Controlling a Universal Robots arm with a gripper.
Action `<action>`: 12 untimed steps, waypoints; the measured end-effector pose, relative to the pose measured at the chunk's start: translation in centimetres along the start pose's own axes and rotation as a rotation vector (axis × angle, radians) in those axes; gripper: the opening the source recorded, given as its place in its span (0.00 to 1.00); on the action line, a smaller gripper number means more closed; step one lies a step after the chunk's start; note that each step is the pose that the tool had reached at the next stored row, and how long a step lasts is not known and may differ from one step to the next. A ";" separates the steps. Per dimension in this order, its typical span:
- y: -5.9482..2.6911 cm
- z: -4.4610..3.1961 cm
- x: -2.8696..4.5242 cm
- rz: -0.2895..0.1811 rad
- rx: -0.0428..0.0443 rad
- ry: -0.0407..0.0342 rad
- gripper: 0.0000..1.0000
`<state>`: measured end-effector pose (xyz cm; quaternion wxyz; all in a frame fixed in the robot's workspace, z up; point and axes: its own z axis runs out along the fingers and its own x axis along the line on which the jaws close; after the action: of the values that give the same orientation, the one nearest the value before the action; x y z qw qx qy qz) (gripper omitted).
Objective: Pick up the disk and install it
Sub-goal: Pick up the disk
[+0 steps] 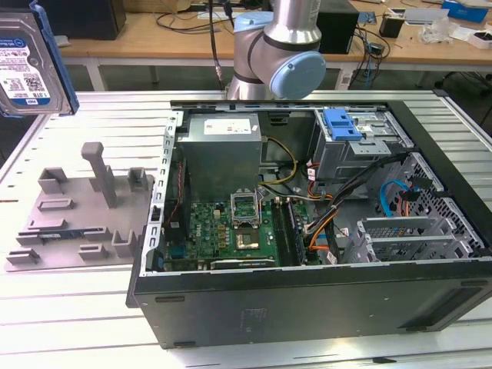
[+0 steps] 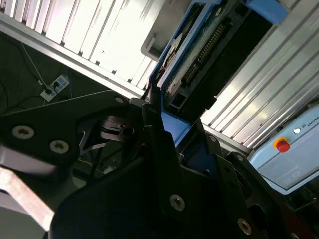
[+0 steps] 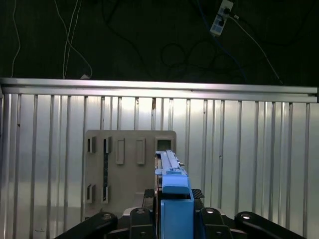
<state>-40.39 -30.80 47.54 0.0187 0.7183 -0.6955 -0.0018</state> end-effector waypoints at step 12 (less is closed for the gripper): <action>-0.62 -0.07 0.28 0.000 -0.0004 0.0002 0.37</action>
<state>-39.76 -31.06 47.60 0.0189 0.7183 -0.6955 -0.0018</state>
